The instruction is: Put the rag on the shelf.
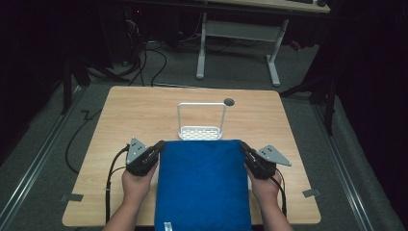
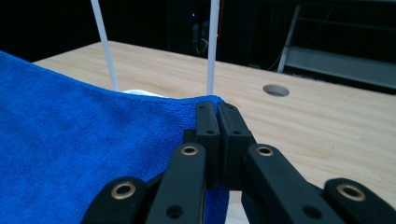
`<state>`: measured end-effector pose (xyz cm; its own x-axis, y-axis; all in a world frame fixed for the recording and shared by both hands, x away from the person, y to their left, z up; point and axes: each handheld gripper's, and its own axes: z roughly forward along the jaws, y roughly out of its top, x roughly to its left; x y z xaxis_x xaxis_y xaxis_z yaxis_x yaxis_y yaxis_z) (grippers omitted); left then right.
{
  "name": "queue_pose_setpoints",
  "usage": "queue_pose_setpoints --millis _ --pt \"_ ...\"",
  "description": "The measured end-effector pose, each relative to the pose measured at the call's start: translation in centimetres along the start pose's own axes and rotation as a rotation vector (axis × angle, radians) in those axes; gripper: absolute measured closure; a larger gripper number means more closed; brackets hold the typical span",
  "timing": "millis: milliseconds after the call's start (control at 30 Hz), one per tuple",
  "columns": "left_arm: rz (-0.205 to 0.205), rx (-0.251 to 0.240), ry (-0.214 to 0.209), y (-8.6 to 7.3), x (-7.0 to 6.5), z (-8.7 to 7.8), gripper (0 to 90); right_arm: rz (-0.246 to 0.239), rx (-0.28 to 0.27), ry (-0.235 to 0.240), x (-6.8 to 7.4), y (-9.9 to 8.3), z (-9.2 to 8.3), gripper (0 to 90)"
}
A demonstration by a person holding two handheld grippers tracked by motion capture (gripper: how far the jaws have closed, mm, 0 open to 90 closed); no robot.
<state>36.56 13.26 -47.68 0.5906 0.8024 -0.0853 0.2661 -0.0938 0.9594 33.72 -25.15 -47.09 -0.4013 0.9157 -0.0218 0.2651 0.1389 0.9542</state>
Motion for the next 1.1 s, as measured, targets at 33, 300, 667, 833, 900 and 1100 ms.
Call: queue_pose_setpoints --millis 33,300,667,833,900,1100 --pt "-0.001 -0.011 -0.001 0.2 -0.1 -0.2 88.1 -0.003 -0.006 0.002 0.0 0.1 -0.1 88.5" --pt "0.003 -0.098 -0.003 1.7 -0.7 -1.7 88.2 -0.009 -0.081 0.003 0.4 1.2 -1.2 88.6" --pt "0.028 -0.170 0.006 4.5 -1.3 -2.0 88.4 -0.041 -0.184 -0.011 1.0 4.1 -2.7 88.6" --pt "0.051 -0.192 0.013 5.8 -1.4 -2.3 88.4 -0.042 -0.211 -0.019 0.8 5.1 -3.0 88.6" --pt "0.053 -0.201 0.015 6.2 -1.4 -2.5 88.4 -0.041 -0.222 -0.023 0.7 5.5 -3.1 88.6" --pt "0.080 -0.203 0.036 7.9 -1.7 -2.9 88.5 -0.054 -0.258 -0.023 0.4 7.2 -3.7 88.6"
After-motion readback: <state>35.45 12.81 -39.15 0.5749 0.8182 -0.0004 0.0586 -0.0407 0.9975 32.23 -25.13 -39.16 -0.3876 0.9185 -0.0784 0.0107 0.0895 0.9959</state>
